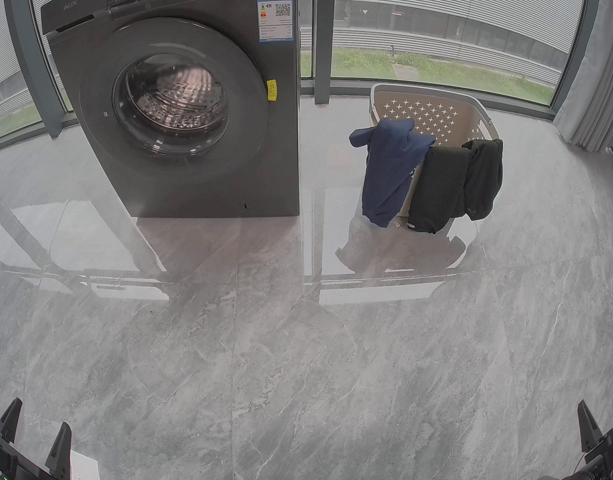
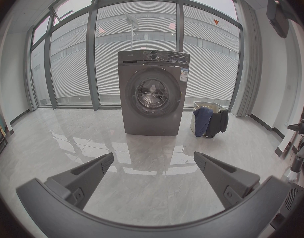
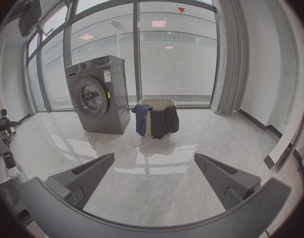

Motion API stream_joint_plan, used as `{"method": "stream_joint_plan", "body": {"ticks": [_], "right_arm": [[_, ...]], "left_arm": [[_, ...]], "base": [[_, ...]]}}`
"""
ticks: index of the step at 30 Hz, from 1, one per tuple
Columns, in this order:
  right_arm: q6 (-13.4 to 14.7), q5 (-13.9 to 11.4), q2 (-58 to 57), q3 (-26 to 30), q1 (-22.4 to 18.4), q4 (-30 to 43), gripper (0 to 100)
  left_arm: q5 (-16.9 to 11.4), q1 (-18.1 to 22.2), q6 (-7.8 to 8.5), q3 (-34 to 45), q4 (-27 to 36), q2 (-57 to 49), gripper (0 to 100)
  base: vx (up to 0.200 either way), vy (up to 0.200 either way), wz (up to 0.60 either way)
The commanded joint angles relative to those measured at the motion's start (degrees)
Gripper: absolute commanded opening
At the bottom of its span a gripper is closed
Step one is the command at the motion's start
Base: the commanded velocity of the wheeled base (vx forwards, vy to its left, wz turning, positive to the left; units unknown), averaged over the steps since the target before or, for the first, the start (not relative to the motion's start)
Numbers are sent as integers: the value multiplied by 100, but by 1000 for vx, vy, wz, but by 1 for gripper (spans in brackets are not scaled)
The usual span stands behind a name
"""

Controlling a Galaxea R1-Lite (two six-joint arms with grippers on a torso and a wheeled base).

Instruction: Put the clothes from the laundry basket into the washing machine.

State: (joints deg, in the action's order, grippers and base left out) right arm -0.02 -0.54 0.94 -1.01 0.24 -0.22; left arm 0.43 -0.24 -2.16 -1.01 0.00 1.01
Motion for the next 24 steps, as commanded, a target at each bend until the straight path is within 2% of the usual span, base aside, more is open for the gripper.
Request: {"method": "stream_joint_plan", "body": {"ticks": [1, 4, 22, 24], "right_arm": [[-6, -17, -94, 101, 2, -4, 100], [20, 10, -94, 101, 2, -4, 100], [11, 10, -94, 101, 2, -4, 100], [11, 10, -94, 101, 2, -4, 100]], "left_arm": [[1, -2, -4, 92, 0, -75, 100], [1, -2, -4, 92, 0, -75, 100], [1, -2, -4, 92, 0, -75, 100], [1, -2, -13, 92, 0, -75, 100]], "base": [[0, 0, -600], [0, 0, 0], [200, 0, 0], [0, 0, 0]]}}
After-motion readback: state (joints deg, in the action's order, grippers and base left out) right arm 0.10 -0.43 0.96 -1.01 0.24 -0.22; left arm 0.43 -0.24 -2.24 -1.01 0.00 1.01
